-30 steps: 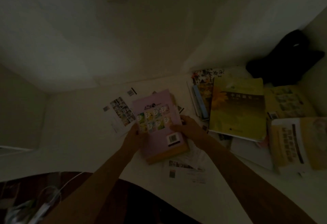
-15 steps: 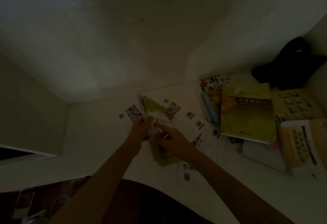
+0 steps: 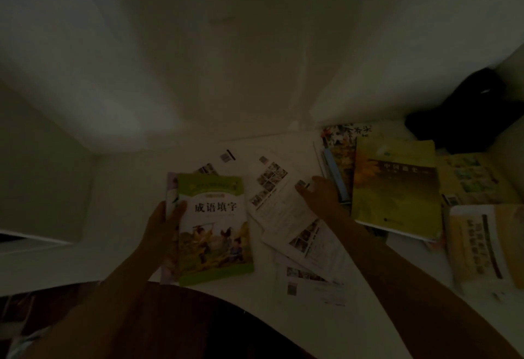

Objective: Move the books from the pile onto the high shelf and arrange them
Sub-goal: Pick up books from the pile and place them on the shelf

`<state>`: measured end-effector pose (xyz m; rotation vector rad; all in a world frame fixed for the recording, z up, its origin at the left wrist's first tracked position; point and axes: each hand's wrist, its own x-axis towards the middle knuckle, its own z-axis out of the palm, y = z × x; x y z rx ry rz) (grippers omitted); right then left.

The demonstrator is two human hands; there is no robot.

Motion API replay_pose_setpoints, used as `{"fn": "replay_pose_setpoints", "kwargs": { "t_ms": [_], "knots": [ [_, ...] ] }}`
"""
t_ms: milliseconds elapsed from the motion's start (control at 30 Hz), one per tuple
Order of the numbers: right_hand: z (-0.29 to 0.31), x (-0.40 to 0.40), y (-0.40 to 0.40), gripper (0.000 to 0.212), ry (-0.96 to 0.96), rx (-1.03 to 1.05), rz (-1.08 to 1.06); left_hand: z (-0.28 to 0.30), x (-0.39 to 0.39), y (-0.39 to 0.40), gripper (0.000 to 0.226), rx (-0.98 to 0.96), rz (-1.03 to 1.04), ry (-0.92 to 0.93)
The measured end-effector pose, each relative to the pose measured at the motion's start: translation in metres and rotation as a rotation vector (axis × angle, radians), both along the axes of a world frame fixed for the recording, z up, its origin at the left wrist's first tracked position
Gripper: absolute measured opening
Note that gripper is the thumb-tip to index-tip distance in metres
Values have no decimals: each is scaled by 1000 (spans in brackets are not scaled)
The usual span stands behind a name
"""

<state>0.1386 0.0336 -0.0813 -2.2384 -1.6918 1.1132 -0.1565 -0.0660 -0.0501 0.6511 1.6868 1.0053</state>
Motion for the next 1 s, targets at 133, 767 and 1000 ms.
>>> {"fn": "replay_pose_setpoints", "kwargs": {
  "t_ms": [133, 767, 1000],
  "knots": [
    [-7, -17, -4, 75, -152, -7, 9, -6, -31, -6, 23, -55, 10, -46],
    [16, -51, -59, 60, 12, 301, -125, -11, -36, 0, 74, -124, -199, -398],
    [42, -105, -63, 62, 1002, -165, -457, 5, -12, 26, 51, -6, -174, -489]
  ]
}}
